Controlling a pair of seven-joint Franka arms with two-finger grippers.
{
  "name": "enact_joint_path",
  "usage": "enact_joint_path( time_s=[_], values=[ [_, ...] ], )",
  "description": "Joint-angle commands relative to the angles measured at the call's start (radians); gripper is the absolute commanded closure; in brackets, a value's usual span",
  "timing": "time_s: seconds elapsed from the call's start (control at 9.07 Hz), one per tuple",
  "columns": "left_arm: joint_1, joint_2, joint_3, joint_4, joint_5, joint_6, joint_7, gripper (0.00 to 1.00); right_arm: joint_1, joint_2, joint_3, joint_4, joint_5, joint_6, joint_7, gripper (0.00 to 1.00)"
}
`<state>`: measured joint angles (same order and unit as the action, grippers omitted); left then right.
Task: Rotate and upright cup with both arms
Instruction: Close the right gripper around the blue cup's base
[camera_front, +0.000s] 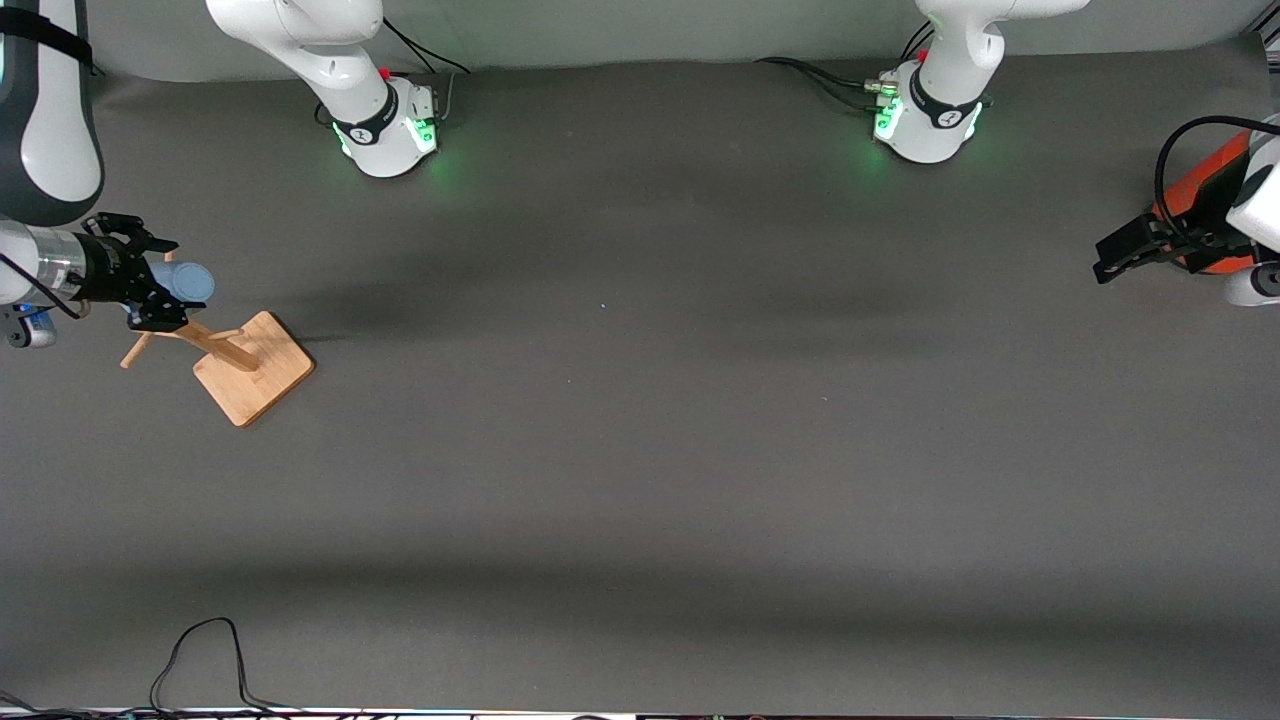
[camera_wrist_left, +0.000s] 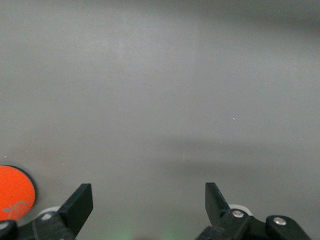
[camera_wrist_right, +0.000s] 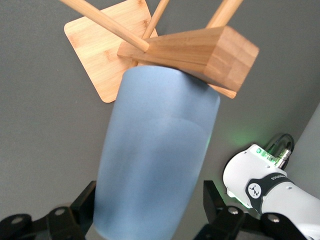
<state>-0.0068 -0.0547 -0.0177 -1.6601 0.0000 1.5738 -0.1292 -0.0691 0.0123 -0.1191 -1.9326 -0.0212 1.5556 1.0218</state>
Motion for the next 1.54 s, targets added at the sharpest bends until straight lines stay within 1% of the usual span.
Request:
enact_joint_path(
  time_s=[0.0, 0.11, 0.22, 0.44, 0.66, 0.88, 1.21, 1.43],
  values=[
    [-0.013, 0.004, 0.01, 0.02, 0.001, -0.017, 0.002, 0.0, 0.006, -0.038, -0.005, -0.042, 0.006, 0.031, 0.031, 0.43],
    [-0.013, 0.004, 0.01, 0.02, 0.001, -0.017, 0.002, 0.0, 0.006, -0.038, -0.005, -0.04, 0.006, 0.034, 0.031, 0.62],
    [-0.013, 0.004, 0.01, 0.02, 0.001, -0.017, 0.002, 0.0, 0.006, -0.038, -0.005, -0.036, 0.006, 0.032, 0.034, 0.7],
    [-0.013, 0.004, 0.01, 0.02, 0.001, -0.017, 0.002, 0.0, 0.008, -0.038, -0.002, 0.007, 0.009, 0.005, 0.037, 0.69],
    [-0.013, 0.004, 0.01, 0.02, 0.001, -0.018, 0.002, 0.0, 0.02, -0.025, 0.006, 0.099, 0.01, -0.066, 0.06, 0.69],
    [-0.013, 0.004, 0.01, 0.02, 0.001, -0.018, 0.002, 0.0, 0.057, -0.018, 0.006, 0.165, 0.056, -0.101, 0.083, 0.69],
    [-0.012, 0.004, 0.01, 0.02, 0.001, -0.026, 0.002, 0.0, 0.176, -0.009, 0.006, 0.237, 0.121, -0.12, 0.093, 0.7],
    [-0.013, 0.004, 0.01, 0.02, 0.001, -0.026, 0.0, 0.0, 0.274, 0.047, 0.006, 0.315, 0.158, -0.12, 0.096, 0.7]
  ],
)
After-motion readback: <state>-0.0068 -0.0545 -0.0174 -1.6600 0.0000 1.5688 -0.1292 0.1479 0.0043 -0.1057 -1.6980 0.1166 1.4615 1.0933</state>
